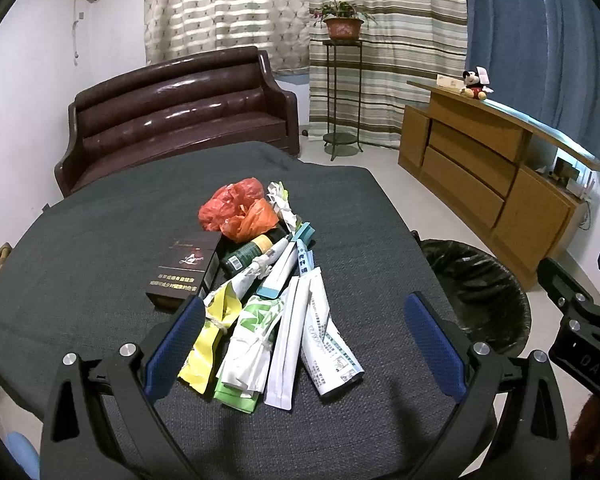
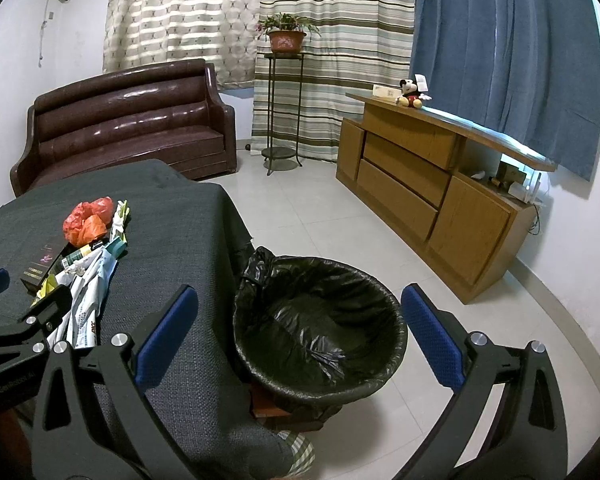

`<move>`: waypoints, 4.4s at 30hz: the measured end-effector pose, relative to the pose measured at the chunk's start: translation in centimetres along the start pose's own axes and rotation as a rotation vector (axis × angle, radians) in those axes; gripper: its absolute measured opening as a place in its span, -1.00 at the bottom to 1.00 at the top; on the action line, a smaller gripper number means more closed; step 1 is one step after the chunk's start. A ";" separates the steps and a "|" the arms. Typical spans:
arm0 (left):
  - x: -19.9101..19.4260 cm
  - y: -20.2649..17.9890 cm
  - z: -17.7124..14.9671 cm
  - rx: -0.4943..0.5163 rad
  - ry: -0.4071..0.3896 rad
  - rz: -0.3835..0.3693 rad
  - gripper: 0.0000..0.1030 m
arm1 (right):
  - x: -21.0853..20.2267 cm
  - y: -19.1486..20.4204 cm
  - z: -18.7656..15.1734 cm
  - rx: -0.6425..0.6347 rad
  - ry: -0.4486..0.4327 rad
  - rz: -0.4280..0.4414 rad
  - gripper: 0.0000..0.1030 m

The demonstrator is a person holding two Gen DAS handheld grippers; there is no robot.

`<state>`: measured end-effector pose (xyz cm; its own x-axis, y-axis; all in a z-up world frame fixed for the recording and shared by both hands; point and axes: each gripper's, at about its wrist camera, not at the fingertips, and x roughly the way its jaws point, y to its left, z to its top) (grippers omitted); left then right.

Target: Collect trash

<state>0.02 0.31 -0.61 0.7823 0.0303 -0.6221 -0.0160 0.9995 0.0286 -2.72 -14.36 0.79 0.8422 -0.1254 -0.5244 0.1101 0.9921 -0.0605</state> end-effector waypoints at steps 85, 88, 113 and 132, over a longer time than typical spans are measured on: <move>1.0 8.2 -2.5 -0.003 0.062 0.080 0.84 | 1.6 8.7 -1.1 -0.110 0.116 0.185 0.39; 1.2 8.6 -2.7 -0.012 0.079 0.071 0.78 | 1.7 10.1 -1.2 -0.134 0.128 0.204 0.37; 3.9 8.1 -2.5 0.010 0.168 -0.127 -0.40 | 3.7 11.1 -1.8 -0.148 0.177 0.195 0.36; 1.7 11.9 -2.5 -0.042 0.117 -0.031 -0.46 | 3.1 14.7 -2.2 -0.194 0.194 0.295 0.13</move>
<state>-0.35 12.25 -3.29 0.7052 -0.0016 -0.7090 -0.0209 0.9995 -0.0230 0.37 -0.11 -3.57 0.7053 0.1501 -0.6928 -0.2386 0.9706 -0.0327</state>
